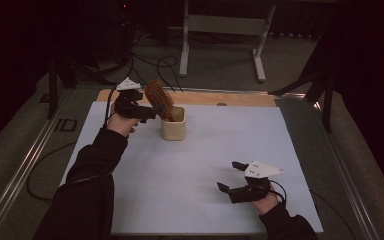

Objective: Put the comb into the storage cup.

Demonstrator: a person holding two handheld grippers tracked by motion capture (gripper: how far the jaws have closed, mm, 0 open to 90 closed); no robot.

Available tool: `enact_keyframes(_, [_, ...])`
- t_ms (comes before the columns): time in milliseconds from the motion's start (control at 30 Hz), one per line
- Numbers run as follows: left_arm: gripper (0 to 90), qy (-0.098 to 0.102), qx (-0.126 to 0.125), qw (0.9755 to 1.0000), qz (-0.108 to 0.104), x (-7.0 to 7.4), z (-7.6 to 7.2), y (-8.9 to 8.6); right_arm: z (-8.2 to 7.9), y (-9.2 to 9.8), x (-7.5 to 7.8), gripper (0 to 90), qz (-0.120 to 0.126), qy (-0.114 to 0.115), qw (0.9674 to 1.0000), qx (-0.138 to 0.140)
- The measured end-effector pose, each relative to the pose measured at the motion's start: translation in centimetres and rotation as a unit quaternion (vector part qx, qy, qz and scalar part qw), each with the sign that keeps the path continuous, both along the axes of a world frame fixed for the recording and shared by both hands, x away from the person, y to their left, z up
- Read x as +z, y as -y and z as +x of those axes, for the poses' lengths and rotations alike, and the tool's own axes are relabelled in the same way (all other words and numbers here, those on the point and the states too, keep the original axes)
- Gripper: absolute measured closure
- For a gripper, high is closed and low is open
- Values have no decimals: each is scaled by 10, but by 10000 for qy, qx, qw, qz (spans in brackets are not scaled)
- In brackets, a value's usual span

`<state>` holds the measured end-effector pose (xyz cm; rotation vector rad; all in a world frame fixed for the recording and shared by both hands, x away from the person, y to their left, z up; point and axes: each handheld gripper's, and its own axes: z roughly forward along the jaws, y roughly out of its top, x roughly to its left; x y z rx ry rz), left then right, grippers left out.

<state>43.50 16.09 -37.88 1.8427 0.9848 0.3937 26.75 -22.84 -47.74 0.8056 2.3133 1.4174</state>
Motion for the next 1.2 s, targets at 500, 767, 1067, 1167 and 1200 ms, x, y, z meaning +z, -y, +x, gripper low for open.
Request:
enact_keyframes(500, [0, 137, -288, 9995, 62, -8, -27, -11, 0, -1, 0, 106, 44, -53, 10000, 4])
enact_keyframes(767, [0, 202, -542, 9983, 39, -19, -47, -17, 0, -2, -1, 106, 25, -66, 10000, 6])
enact_keyframes(1067, [0, 196, -735, 9971, 23, -35, -72, -27, 0, -3, -2, 106, -1, -89, 10000, 8])
enact_keyframes(1167, [0, 216, -768, 9968, 15, -42, -81, -32, 0, -3, -2, 106, -8, -53, 10000, 24])
enact_keyframes(1200, [0, 221, -785, 9967, -2, -43, -82, -33, 0, -3, -2, 106, -1, -63, 10000, 27])
